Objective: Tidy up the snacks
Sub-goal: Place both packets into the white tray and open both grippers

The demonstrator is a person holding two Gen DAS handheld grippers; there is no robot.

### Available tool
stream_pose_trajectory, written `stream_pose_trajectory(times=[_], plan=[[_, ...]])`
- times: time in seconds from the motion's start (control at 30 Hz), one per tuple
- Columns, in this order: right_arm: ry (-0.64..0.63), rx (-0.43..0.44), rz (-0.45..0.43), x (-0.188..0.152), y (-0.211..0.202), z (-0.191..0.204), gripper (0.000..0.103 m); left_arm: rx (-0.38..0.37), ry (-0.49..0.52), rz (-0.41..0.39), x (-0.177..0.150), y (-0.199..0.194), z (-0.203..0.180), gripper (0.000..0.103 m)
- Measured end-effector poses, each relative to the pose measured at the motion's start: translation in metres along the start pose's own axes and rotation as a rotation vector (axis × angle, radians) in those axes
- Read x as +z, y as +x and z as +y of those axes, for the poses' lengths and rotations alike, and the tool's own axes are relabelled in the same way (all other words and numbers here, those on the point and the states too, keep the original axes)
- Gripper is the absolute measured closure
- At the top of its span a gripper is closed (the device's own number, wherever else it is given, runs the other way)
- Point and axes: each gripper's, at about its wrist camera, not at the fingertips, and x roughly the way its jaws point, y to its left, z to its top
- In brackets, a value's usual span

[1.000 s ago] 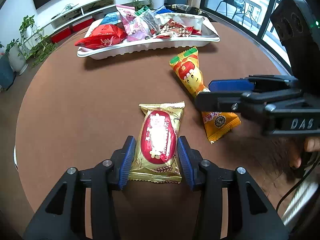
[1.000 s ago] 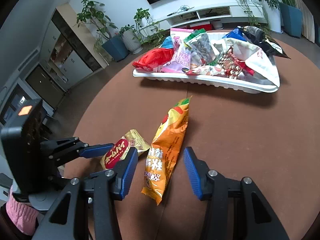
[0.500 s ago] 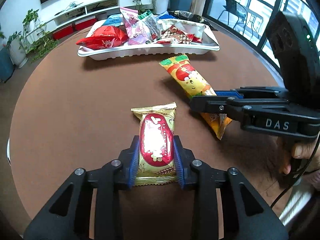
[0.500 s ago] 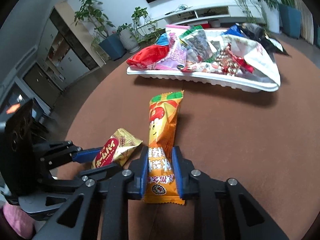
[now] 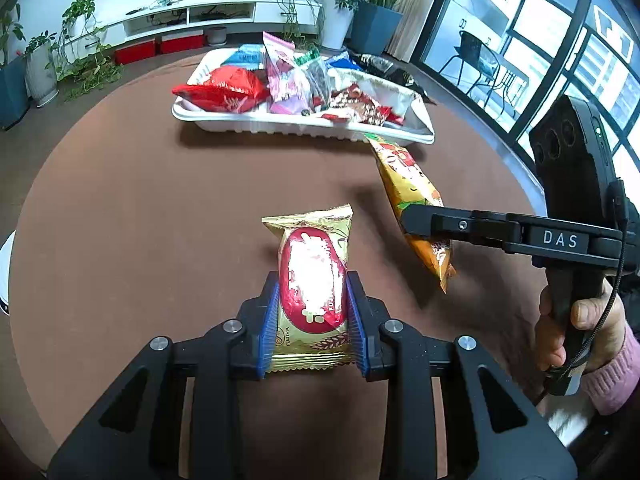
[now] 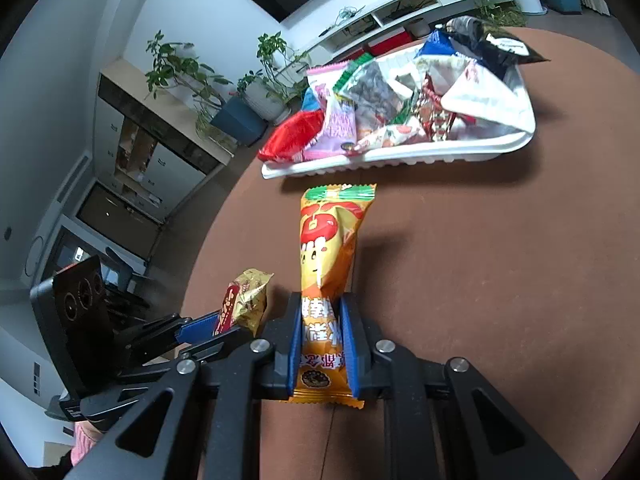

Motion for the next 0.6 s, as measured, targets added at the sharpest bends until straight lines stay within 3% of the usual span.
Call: stream_pose_trajectory(times=[0.6], plan=[[-0.001,0.025,-0.088,0.027,-0.032,0.000,0.083,-0.020,-0.023,-0.064,0.038,-0.022,-0.004,0.074]])
